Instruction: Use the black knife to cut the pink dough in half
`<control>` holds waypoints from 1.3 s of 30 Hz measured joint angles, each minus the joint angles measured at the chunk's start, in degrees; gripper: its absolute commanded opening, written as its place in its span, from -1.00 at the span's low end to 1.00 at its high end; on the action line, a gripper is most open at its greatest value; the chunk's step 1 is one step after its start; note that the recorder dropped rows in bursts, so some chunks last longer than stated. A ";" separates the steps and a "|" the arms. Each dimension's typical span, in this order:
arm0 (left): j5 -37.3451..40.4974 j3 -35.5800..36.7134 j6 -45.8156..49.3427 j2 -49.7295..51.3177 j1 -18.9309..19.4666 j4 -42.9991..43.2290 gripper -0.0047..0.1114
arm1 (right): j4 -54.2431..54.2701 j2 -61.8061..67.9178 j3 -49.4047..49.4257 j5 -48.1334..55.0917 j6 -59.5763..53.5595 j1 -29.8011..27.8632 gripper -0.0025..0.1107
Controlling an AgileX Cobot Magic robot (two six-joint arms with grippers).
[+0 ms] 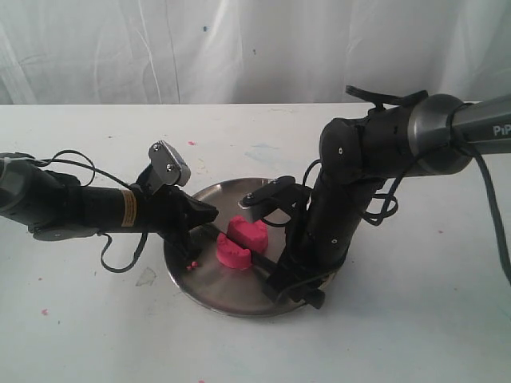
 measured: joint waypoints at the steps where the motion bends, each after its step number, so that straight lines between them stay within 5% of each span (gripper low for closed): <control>1: 0.00 0.00 0.00 0.00 0.00 0.00 -0.92 | 0.00 0.00 0.00 0.00 0.00 0.00 -0.96; 7: -2.03 0.08 2.17 -0.41 0.60 0.78 -0.92 | 0.00 0.00 0.00 0.00 0.00 0.00 -0.96; 14: -2.25 0.22 -3.46 -13.37 6.97 0.89 -0.92 | 0.00 0.00 0.00 0.00 0.00 0.00 -0.96; 19: 6.05 2.12 -23.17 -20.95 7.61 4.70 -0.92 | 0.00 0.00 0.00 -0.10 0.10 0.00 -0.96; 29: 42.28 20.27 -28.09 -33.47 7.74 14.22 -0.92 | 0.00 0.00 0.00 -0.10 0.10 0.00 -0.96; 39: 40.45 26.59 -28.08 -47.81 7.74 8.62 -0.92 | 1.84 0.22 0.00 -0.10 0.10 0.00 -0.96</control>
